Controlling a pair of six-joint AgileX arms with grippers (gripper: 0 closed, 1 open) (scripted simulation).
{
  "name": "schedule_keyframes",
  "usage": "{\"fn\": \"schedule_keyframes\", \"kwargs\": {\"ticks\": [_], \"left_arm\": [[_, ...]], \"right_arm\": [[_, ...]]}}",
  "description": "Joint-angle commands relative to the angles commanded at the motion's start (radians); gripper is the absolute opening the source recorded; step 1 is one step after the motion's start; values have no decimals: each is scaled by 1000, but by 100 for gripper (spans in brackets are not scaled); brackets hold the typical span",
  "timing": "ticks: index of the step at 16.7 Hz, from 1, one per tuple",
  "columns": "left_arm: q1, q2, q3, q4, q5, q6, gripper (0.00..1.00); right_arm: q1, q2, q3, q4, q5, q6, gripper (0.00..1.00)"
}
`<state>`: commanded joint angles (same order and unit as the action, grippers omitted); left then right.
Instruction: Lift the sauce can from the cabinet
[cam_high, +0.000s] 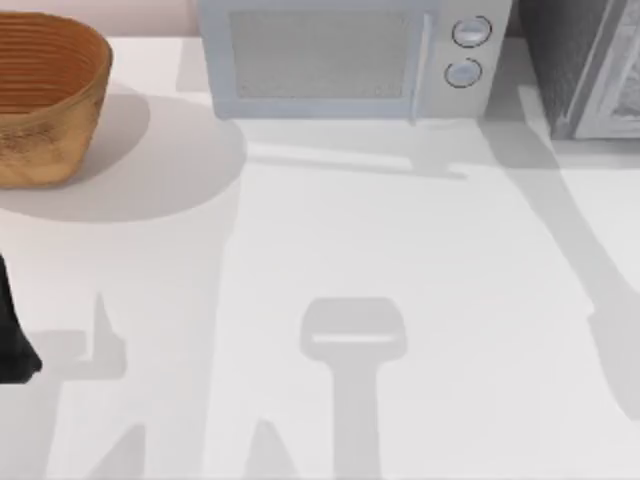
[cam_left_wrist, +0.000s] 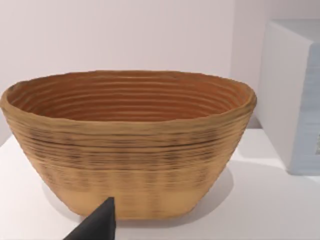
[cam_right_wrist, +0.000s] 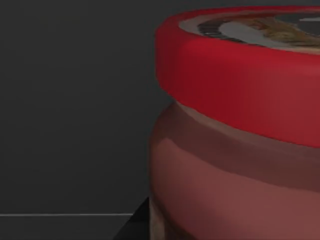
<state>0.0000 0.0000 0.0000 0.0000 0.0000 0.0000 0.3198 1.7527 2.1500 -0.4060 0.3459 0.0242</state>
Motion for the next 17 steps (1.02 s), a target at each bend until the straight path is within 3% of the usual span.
{"fn": "schedule_keyframes", "kwargs": {"ticks": [10,17], "left_arm": [[0,0,0,0,0,0,100],[0,0,0,0,0,0,100]], "right_arm": [[294,-339,-19,-326,288,4,0],[309,-370,-27,-343,306,6,0]]}}
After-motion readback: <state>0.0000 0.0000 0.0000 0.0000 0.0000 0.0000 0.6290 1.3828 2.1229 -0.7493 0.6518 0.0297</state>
